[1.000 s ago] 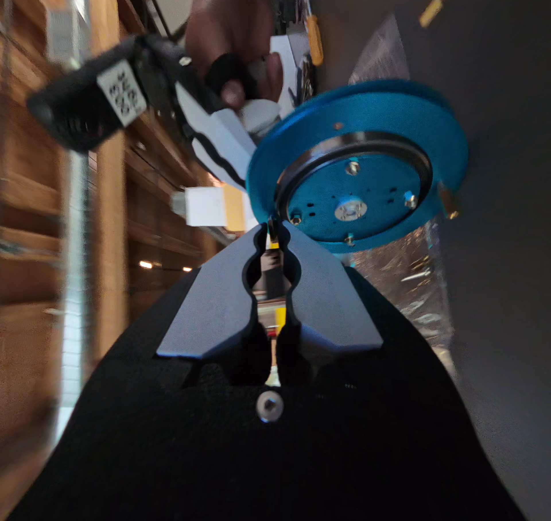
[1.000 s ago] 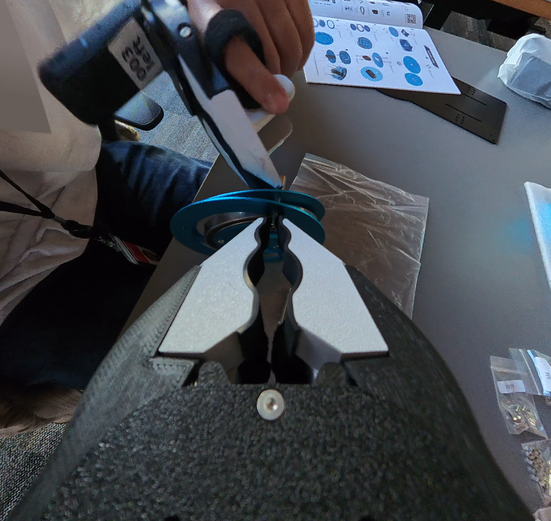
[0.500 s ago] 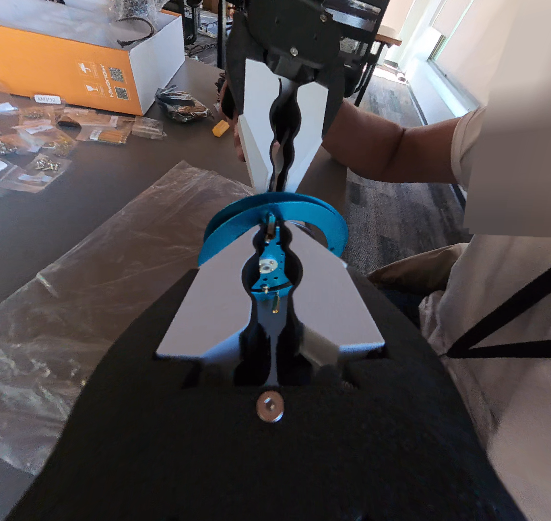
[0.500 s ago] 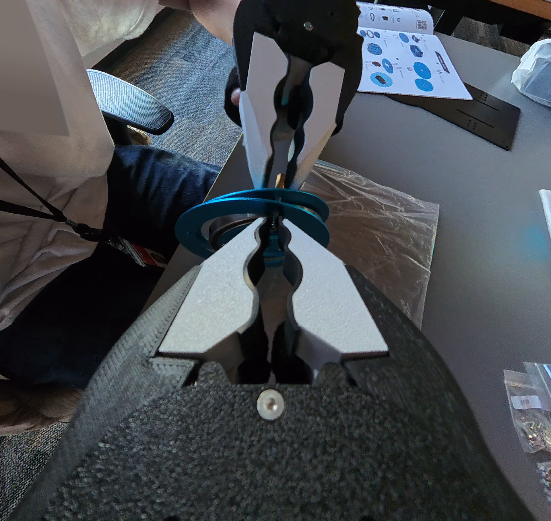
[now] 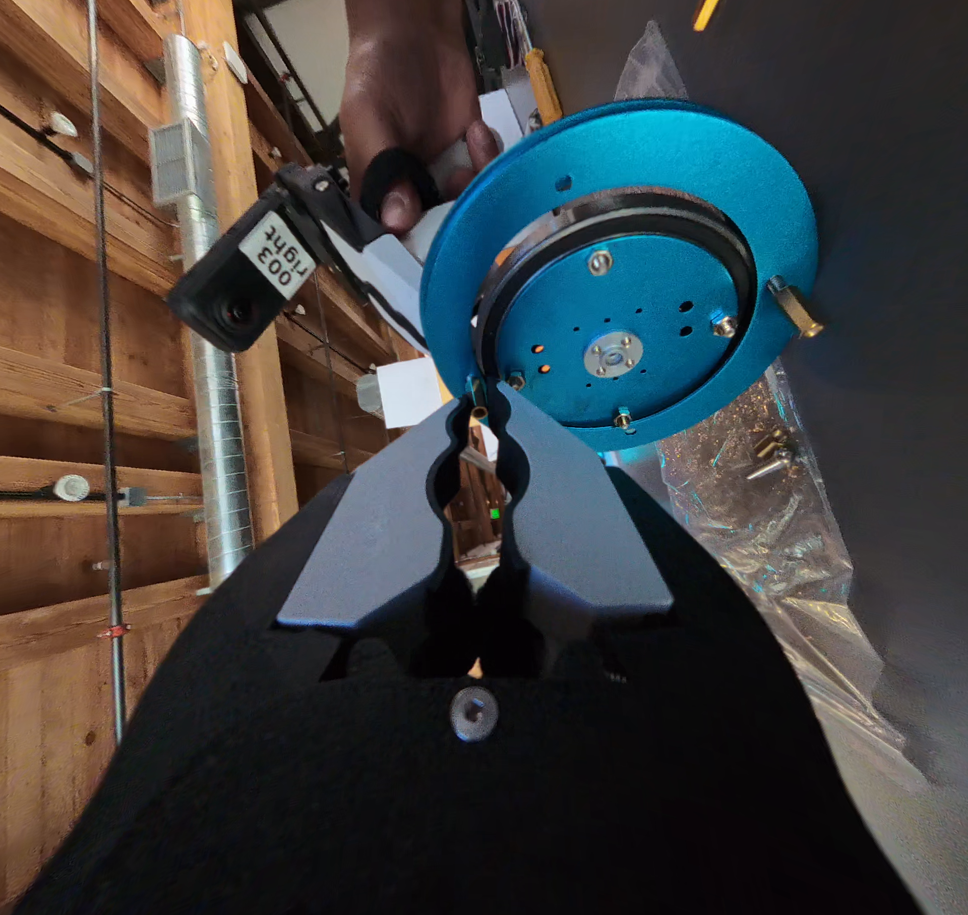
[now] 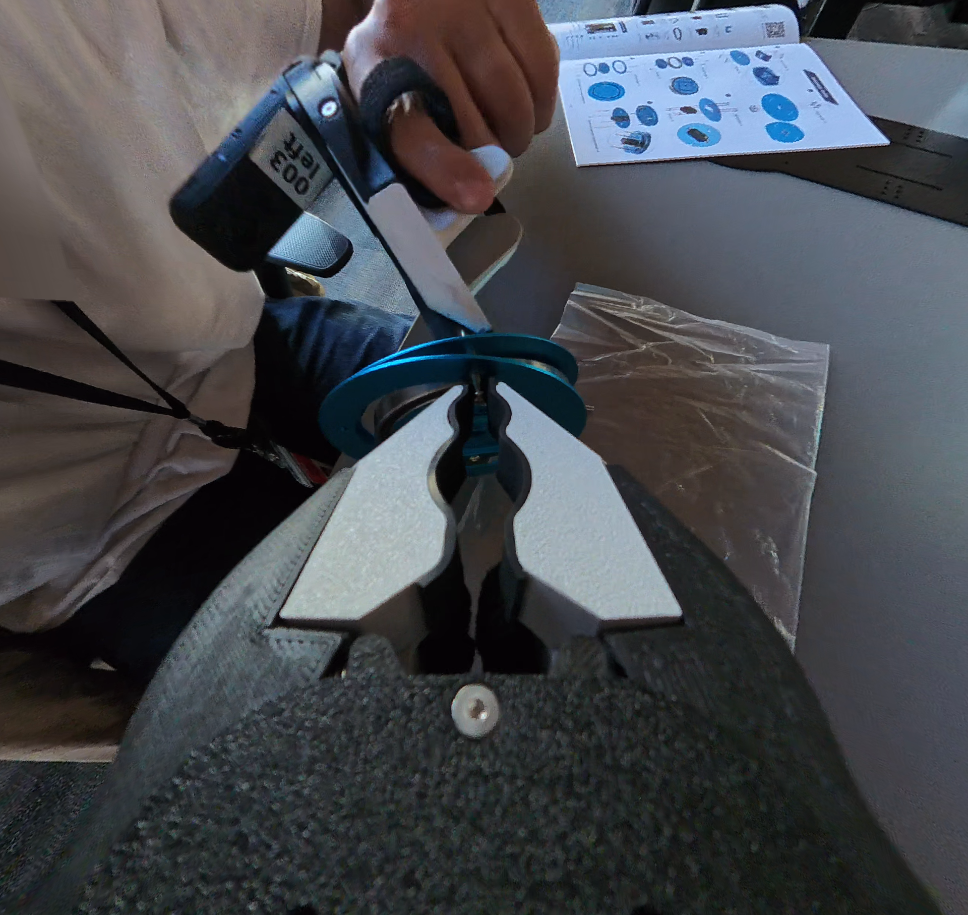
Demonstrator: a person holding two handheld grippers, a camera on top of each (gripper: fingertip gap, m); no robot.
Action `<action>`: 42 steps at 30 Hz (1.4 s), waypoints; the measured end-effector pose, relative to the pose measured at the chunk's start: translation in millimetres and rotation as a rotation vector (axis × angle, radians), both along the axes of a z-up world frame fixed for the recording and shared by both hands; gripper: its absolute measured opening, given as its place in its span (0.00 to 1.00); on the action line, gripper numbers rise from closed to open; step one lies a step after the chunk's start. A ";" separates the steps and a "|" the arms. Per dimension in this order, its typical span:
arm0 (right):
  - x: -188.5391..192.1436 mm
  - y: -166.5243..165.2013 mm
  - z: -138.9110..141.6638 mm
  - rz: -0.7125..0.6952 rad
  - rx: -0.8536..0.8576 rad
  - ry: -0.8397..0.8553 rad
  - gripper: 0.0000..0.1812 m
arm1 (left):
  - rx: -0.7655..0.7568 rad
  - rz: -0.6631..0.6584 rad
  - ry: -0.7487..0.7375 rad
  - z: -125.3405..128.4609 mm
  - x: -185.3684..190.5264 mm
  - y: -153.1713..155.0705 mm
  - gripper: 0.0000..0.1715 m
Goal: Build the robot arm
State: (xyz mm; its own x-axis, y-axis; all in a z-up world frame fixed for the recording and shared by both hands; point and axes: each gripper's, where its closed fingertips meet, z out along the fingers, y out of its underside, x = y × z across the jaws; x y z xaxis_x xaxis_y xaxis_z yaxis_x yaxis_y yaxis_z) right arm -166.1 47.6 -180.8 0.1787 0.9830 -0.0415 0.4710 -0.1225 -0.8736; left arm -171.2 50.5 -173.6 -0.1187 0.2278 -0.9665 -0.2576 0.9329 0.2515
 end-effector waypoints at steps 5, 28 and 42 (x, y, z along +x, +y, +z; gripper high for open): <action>-0.6 0.2 -0.7 0.000 0.006 -0.005 0.01 | -0.260 0.026 -0.022 -1.0 -1.3 3.5 0.04; -5.7 1.2 -1.5 -0.011 -0.092 0.039 0.02 | -0.440 0.038 0.047 -2.4 -6.9 4.3 0.03; -6.4 4.4 -1.4 -0.014 -0.117 0.077 0.02 | -0.942 0.082 0.058 -1.7 -9.4 3.7 0.07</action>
State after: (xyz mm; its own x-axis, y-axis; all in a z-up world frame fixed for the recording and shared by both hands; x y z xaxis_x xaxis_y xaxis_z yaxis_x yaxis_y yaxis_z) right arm -172.5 52.0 -182.2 0.1846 0.9680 -0.1697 0.4003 -0.2318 -0.8866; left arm -180.6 54.2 -175.3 -0.1529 -0.6545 -0.7404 -0.3421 0.7380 -0.5817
